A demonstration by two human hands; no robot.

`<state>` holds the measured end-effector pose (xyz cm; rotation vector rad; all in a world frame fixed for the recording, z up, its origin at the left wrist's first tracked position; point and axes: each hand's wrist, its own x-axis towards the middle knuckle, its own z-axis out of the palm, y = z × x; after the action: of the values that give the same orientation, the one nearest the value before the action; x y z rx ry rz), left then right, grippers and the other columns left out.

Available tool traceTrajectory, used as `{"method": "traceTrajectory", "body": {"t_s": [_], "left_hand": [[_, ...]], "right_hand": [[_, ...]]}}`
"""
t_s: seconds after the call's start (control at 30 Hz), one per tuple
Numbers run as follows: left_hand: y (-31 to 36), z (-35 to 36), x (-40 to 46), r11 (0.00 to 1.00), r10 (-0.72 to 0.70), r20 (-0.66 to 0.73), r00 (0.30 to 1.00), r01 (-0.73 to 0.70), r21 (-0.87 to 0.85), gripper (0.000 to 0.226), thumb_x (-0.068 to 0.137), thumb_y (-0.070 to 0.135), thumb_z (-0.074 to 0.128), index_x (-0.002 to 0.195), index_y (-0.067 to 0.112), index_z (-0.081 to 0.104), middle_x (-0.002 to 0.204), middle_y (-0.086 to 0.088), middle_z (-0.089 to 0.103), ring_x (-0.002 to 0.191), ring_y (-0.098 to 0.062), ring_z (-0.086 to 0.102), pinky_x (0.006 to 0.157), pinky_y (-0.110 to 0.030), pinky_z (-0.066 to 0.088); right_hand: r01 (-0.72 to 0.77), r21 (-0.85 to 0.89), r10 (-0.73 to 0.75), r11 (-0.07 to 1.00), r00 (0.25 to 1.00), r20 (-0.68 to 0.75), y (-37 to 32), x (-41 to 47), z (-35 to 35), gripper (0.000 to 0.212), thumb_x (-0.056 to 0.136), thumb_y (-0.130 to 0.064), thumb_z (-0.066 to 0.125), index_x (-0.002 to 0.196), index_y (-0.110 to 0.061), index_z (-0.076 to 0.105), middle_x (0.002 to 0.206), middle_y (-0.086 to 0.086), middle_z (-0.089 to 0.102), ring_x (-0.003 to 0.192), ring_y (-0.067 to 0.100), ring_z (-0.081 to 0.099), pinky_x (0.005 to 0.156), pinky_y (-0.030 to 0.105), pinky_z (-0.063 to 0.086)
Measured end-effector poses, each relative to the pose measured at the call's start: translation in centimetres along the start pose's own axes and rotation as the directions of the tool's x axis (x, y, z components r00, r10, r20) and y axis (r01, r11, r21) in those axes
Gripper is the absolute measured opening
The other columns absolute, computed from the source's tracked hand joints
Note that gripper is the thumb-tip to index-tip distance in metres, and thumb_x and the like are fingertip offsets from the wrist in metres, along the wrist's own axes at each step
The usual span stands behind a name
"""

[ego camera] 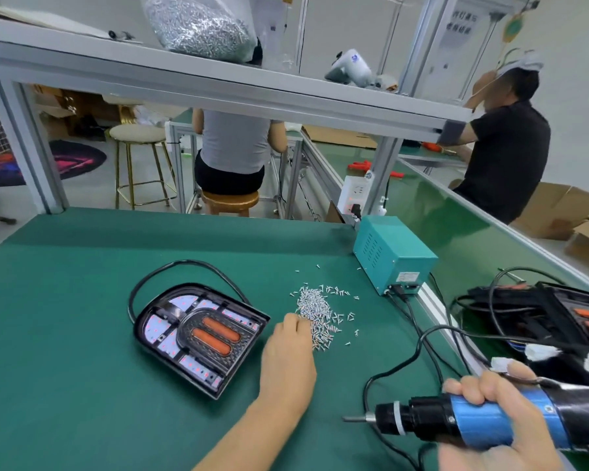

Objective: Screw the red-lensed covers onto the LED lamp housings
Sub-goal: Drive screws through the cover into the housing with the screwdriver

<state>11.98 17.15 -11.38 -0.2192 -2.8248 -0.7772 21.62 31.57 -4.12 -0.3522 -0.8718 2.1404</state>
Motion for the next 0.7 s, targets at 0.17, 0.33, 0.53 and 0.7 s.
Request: {"method": "traceTrajectory", "body": {"t_s": [0.17,0.33,0.53,0.7], "left_hand": [[-1.0,0.7,0.2,0.995,-0.093,-0.012,0.996,0.094,0.036,0.031,0.098,0.020,0.040,0.129,0.018,0.040,0.129,0.002,0.038,0.118,-0.015,0.044,0.096,-0.025,0.036],[-1.1,0.9,0.4,0.992,-0.121,0.002,0.993,0.121,0.036,0.030,0.099,0.027,0.036,0.125,0.017,0.045,0.127,0.002,0.039,0.117,-0.015,0.044,0.095,-0.026,0.034],[-1.1,0.9,0.5,0.991,-0.111,0.006,0.994,0.110,0.073,0.031,0.100,0.028,0.034,0.123,0.016,0.051,0.125,0.003,0.041,0.115,-0.013,0.045,0.095,-0.025,0.036],[-1.3,0.8,0.6,0.989,-0.111,0.015,0.994,0.109,0.098,0.026,0.099,0.020,0.037,0.118,0.016,0.056,0.123,0.003,0.044,0.108,-0.013,0.051,0.087,-0.024,0.040]], "right_hand": [[0.021,0.029,-0.022,0.999,0.999,0.028,0.5,-0.2,0.1,0.041,0.092,0.005,0.033,0.084,-0.029,0.055,0.054,-0.011,0.040,0.049,0.005,0.042,0.059,0.016,0.046],[0.017,0.039,-0.020,0.999,0.998,0.065,0.8,-0.1,0.1,0.040,0.091,0.005,0.034,0.085,-0.028,0.055,0.055,-0.010,0.041,0.050,0.006,0.042,0.059,0.017,0.048],[0.000,0.051,-0.005,0.999,0.995,0.097,0.9,-0.2,0.1,0.044,0.089,0.005,0.035,0.080,-0.030,0.060,0.055,-0.010,0.042,0.049,0.006,0.044,0.060,0.016,0.048],[0.001,0.051,-0.007,0.999,0.993,0.116,1.0,-0.1,-0.1,0.043,0.089,0.006,0.034,0.084,-0.029,0.058,0.056,-0.009,0.043,0.050,0.007,0.045,0.059,0.017,0.049]]}}
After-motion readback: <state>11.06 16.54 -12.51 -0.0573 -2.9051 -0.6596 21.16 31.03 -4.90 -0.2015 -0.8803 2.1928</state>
